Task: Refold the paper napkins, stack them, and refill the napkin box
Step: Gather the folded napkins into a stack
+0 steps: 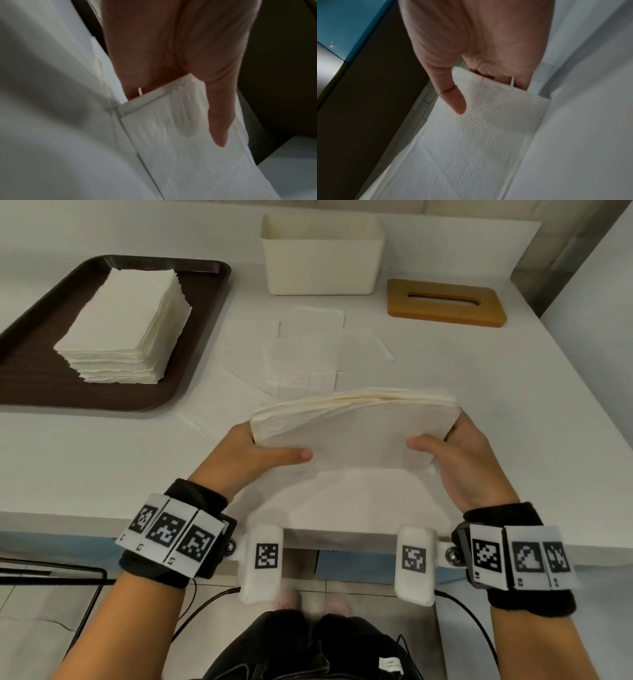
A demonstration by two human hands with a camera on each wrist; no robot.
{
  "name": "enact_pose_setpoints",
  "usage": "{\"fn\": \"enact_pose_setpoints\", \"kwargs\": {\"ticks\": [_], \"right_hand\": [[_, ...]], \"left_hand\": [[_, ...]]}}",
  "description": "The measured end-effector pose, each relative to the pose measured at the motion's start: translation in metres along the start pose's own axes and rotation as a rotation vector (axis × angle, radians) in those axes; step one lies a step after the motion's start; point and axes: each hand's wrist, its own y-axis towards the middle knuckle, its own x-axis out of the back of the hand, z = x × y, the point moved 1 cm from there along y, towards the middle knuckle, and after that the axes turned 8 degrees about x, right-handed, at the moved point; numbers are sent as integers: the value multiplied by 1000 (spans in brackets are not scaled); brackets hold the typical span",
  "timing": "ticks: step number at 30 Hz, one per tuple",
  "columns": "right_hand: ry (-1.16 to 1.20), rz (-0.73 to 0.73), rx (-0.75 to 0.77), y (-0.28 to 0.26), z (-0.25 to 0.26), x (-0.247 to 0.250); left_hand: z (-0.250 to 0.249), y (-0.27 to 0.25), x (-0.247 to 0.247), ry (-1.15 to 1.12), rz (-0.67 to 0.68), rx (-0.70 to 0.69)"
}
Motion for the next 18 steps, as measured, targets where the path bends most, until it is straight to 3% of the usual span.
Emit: {"fn": "enact_pose_setpoints", "kwargs": {"ticks": [8, 12, 18], "right_hand": [[-53, 55, -75, 1, 2, 3], [-63, 78, -21, -1, 7, 6], [-99, 66, -60, -2, -2, 7]], "left_hand": [[0, 7, -1, 27, 36, -19], [0, 6, 4, 82, 61, -38], [2, 2, 1, 197, 100, -23]]}}
